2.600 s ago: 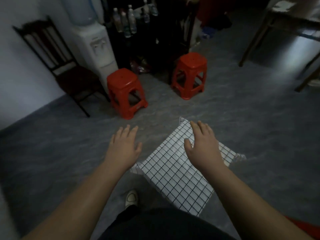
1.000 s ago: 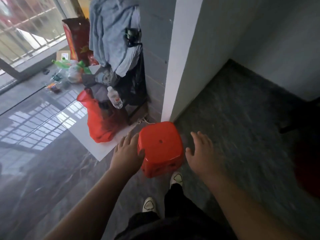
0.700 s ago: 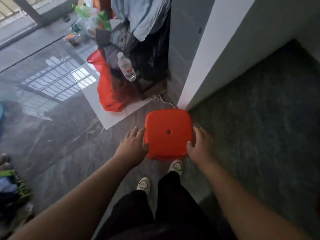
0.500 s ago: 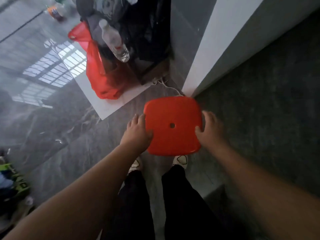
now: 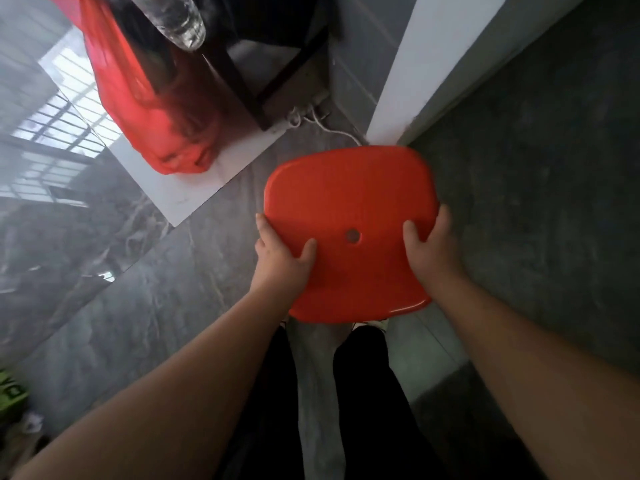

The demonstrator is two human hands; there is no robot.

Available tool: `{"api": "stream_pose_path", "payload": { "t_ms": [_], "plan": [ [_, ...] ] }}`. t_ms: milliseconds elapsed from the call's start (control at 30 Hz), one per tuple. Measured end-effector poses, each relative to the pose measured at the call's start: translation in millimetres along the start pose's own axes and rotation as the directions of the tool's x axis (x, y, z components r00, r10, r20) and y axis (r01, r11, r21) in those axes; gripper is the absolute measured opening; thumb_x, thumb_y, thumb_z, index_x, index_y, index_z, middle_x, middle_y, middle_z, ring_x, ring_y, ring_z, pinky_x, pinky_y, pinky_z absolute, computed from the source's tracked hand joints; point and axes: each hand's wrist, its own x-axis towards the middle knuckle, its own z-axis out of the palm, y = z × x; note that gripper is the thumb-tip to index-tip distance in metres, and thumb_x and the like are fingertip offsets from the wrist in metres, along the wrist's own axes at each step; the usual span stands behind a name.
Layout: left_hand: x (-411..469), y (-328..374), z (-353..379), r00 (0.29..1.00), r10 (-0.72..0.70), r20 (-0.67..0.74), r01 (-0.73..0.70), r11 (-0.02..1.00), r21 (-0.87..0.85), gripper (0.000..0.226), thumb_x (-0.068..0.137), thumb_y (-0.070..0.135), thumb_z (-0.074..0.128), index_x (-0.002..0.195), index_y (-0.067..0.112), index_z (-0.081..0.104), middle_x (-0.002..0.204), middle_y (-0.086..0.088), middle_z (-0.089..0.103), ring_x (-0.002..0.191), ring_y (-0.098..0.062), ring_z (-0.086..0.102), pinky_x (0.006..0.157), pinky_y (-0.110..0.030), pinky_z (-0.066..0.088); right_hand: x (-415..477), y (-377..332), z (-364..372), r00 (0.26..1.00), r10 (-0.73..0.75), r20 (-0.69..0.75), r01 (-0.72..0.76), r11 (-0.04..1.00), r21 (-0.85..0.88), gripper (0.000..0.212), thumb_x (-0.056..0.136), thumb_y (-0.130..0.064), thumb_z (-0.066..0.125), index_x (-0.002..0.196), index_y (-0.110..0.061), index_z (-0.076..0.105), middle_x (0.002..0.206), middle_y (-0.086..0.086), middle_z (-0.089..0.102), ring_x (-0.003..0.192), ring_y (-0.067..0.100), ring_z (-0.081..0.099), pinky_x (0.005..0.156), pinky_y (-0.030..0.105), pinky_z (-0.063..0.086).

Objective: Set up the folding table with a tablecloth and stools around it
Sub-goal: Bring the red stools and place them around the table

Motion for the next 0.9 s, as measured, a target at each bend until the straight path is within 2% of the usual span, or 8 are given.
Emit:
{"api": "stream_pose_path", "payload": {
  "t_ms": [133, 300, 433, 533, 633, 733, 900],
  "plan": [
    [-12.1, 9.5, -16.2, 0.999, 0.024, 0.030, -0.025, 0.999, 0.025, 0.107, 0.089, 0.051, 0.064, 0.157, 0.025, -0.015, 0.160, -0.012, 0.020, 0.141, -0.029, 0.036, 0.108, -0.040, 0.035, -12.5, -17.0, -9.0, 0.999, 0.043, -0.032, -0.042, 0.999, 0.030, 0.081, 0.081, -0.050, 0.048, 0.151, -0.015, 0.027, 0.144, 0.010, 0.050, 0.125, 0.027, 0.054, 0.107, 0.043, 0.043],
    [-51.4, 35.0, -58.6, 0.990, 0.131, 0.061, -0.135, 0.989, 0.064, 0.106, 0.089, 0.052, 0.064, 0.156, 0.028, -0.014, 0.161, -0.009, 0.023, 0.139, -0.029, 0.040, 0.104, -0.041, 0.038, -60.5, -42.1, -45.8, 0.987, 0.019, -0.159, -0.016, 1.000, 0.015, 0.082, 0.078, -0.055, 0.044, 0.149, -0.016, 0.027, 0.143, 0.013, 0.051, 0.125, 0.032, 0.054, 0.106, 0.048, 0.044],
    [-95.1, 57.8, -109.5, 0.976, 0.204, 0.077, -0.211, 0.973, 0.095, 0.108, 0.088, 0.052, 0.065, 0.156, 0.028, -0.015, 0.159, -0.012, 0.026, 0.136, -0.031, 0.043, 0.103, -0.042, 0.040, -120.3, -78.1, -84.1, 0.975, 0.013, -0.221, -0.001, 0.999, 0.054, 0.082, 0.081, -0.053, 0.047, 0.149, -0.011, 0.028, 0.144, 0.017, 0.049, 0.128, 0.033, 0.052, 0.110, 0.048, 0.040],
    [-127.3, 79.5, -159.7, 0.961, 0.259, 0.095, -0.271, 0.951, 0.147, 0.108, 0.087, 0.053, 0.065, 0.156, 0.027, -0.014, 0.157, -0.016, 0.030, 0.135, -0.035, 0.045, 0.103, -0.045, 0.040, -173.8, -115.4, -112.8, 0.941, -0.035, -0.336, 0.025, 0.999, -0.033, 0.077, 0.086, -0.049, 0.050, 0.148, -0.007, 0.033, 0.143, 0.022, 0.049, 0.130, 0.035, 0.049, 0.113, 0.046, 0.036],
    [-167.8, 105.5, -208.7, 0.930, 0.355, 0.091, -0.366, 0.909, 0.201, 0.108, 0.087, 0.053, 0.064, 0.157, 0.022, -0.012, 0.156, -0.020, 0.032, 0.134, -0.038, 0.046, 0.104, -0.046, 0.040, -226.3, -152.1, -143.3, 0.926, -0.043, -0.376, 0.024, 0.998, -0.054, 0.080, 0.086, -0.061, 0.039, 0.149, -0.013, 0.028, 0.144, 0.019, 0.049, 0.129, 0.036, 0.051, 0.109, 0.051, 0.040],
    [-212.4, 129.5, -250.2, 0.897, 0.434, 0.088, -0.441, 0.855, 0.275, 0.105, 0.089, 0.057, 0.059, 0.157, 0.021, -0.013, 0.151, -0.024, 0.036, 0.129, -0.042, 0.048, 0.102, -0.049, 0.040, -274.8, -178.6, -171.0, 0.903, -0.060, -0.426, 0.037, 0.997, -0.062, 0.086, 0.083, -0.063, 0.034, 0.151, -0.012, 0.022, 0.148, 0.019, 0.044, 0.132, 0.036, 0.048, 0.110, 0.050, 0.039],
    [-281.5, 157.7, -296.0, 0.797, 0.595, 0.099, -0.588, 0.728, 0.352, 0.098, 0.090, 0.061, 0.052, 0.157, 0.026, -0.011, 0.148, -0.023, 0.039, 0.124, -0.044, 0.052, 0.097, -0.050, 0.043, -364.7, -205.8, -214.6, 0.826, -0.111, -0.553, 0.064, 0.993, -0.104, 0.088, 0.093, -0.053, 0.050, 0.157, -0.014, 0.006, 0.160, 0.019, 0.026, 0.144, 0.034, 0.032, 0.119, 0.050, 0.027]
  ]
}}
